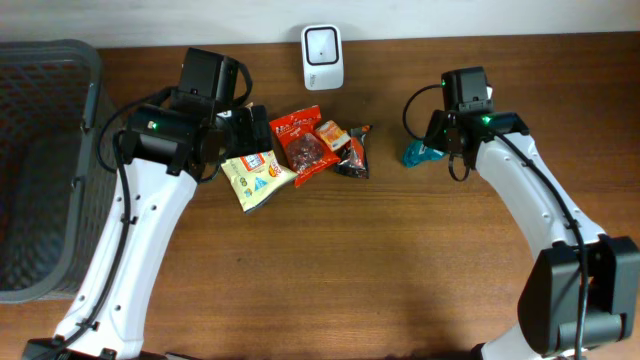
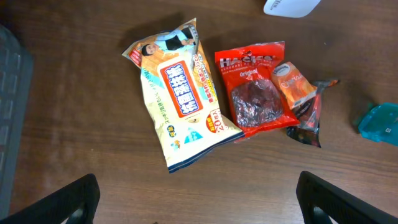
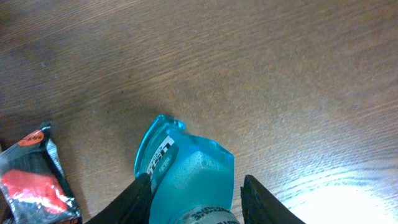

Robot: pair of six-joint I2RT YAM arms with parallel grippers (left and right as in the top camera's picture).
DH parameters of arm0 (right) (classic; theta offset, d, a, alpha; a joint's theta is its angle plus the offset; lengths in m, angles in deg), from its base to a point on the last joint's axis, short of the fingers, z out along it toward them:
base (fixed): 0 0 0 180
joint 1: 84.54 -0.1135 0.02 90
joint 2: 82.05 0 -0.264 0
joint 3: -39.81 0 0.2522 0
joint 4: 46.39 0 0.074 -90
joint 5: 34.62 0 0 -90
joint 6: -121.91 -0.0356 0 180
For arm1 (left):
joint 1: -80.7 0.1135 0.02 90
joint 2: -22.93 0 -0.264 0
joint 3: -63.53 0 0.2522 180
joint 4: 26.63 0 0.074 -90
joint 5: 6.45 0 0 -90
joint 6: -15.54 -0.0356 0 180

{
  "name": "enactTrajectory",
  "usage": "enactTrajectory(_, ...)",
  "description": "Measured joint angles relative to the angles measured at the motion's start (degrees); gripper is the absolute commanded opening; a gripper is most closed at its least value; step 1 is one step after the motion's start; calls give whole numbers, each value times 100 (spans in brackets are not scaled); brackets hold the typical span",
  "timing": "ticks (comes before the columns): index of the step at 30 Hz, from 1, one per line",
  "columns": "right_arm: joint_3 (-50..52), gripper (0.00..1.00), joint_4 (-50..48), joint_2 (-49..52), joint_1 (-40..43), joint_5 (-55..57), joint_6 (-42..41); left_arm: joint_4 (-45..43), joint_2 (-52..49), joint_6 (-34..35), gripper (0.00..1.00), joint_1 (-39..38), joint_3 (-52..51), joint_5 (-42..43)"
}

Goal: Scan the item barcode
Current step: 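Lift the mouthwash bottle up with the right gripper, then hold the bottle's barcode up to the white scanner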

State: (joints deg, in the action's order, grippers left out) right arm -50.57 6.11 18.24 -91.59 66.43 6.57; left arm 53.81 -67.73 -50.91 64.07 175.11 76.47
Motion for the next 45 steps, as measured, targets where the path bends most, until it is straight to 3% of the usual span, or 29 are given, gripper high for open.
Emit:
enactTrajectory(7, 118, 55, 737, -50, 63, -610, -76, -2, 0, 0, 99, 0, 0, 0)
enactTrajectory(10, 476, 57, 1294, 330, 26, -748, 22, 0, 0, 0, 99, 0, 0, 0)
enactTrajectory(16, 643, 62, 1526, 592, 26, -748, 57, 0, 0, 0, 99, 0, 0, 0)
enactTrajectory(20, 459, 77, 1604, 595, 26, -737, 229, 0, 0, 0, 99, 0, 0, 0)
enactTrajectory(23, -229, 89, 1631, 595, 26, -704, 452, -2, 0, 0, 99, 0, 0, 0)
enactTrajectory(26, -844, 89, 955, 584, 90, -514, 142, -2, 0, 0, 99, 0, 0, -2)
enactTrajectory(32, -846, 90, -59, 756, 487, -116, -343, 0, 0, 0, 99, 0, 0, 2)
enactTrajectory(43, -844, 97, -245, 2052, 557, 219, -610, 0, 0, 0, 99, 0, 0, 0)
enactTrajectory(44, -844, 94, -243, 2151, 573, 262, -612, 0, 0, 0, 99, 0, 0, 0)
enactTrajectory(45, -844, 84, -249, 2192, 601, 256, -629, 0, 0, 0, 99, 0, 0, 0)
